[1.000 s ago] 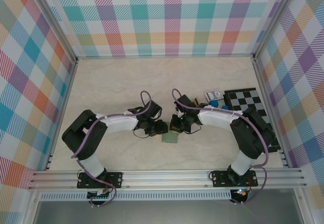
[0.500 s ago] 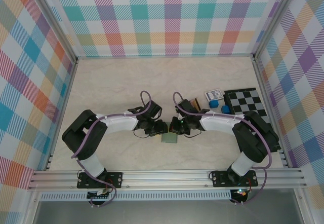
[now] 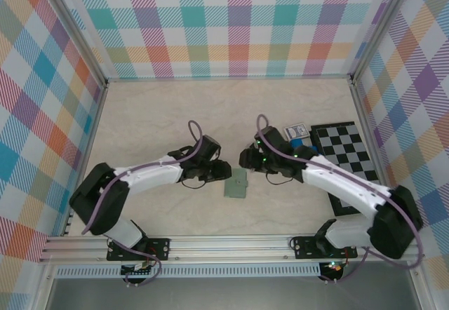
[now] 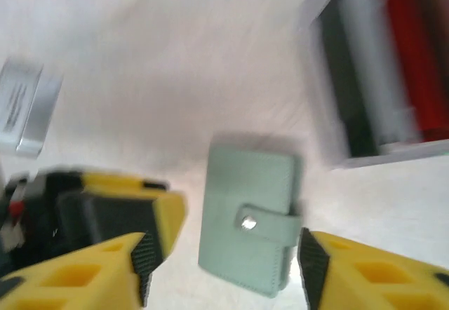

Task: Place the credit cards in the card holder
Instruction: Close the button on the card holder, then reset both arms

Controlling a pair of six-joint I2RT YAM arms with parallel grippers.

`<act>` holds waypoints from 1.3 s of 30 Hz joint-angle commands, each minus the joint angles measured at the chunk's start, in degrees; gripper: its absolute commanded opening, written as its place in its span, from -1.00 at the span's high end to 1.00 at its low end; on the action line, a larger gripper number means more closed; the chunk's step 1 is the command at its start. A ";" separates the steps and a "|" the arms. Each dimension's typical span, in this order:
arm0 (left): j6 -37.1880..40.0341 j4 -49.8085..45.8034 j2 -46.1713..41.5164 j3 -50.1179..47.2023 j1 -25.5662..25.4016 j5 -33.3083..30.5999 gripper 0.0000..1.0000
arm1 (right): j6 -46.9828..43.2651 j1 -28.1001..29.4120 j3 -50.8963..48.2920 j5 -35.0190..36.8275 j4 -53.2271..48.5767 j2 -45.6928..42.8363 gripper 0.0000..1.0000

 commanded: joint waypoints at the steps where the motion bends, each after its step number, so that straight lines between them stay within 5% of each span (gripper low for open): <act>1: 2.19 -5.82 -7.39 -1.72 -0.69 -12.52 0.05 | -1.53 -2.29 0.68 26.25 -14.69 -6.13 -0.44; 3: 3.88 -8.34 -11.84 -2.59 -0.36 -20.25 -0.17 | -3.45 -4.92 -1.49 37.23 -15.11 -9.97 -0.72; 6: 7.55 -10.29 -17.57 -4.17 2.61 -29.49 -0.48 | -17.03 -13.15 -8.08 39.40 -3.45 -14.74 -0.90; 9: 11.78 -9.76 -21.77 -6.55 8.52 -35.03 -0.73 | -27.81 -21.75 -15.92 30.24 10.88 -15.55 -0.93; 12: 17.81 -6.87 -23.91 -8.52 15.19 -40.45 -0.87 | -38.32 -23.98 -24.46 21.94 28.52 -14.51 -0.96; 17: 17.02 -2.83 -23.84 -10.02 28.68 -47.35 -0.95 | -39.10 -29.58 -29.80 16.34 41.62 -10.19 -0.98; 19: 21.15 8.68 -22.48 -13.67 30.79 -50.11 -1.00 | -39.77 -31.74 -31.12 14.26 47.32 -6.78 -0.98; 25: 31.77 26.81 -11.64 -17.14 32.79 -50.31 -1.00 | -41.24 -33.77 -30.01 8.47 57.07 3.53 -0.97; 29: 35.64 44.33 -4.34 -20.95 33.35 -43.37 -1.00 | -44.23 -33.95 -29.60 5.67 63.71 7.34 -0.99; 35: 40.26 54.55 1.84 -22.56 34.67 -33.81 -1.00 | -46.62 -35.71 -32.87 4.52 77.24 12.28 -1.00; 39: 40.46 65.06 2.91 -28.87 36.07 -27.91 -1.00 | -46.07 -36.53 -31.11 3.31 75.10 13.49 -1.00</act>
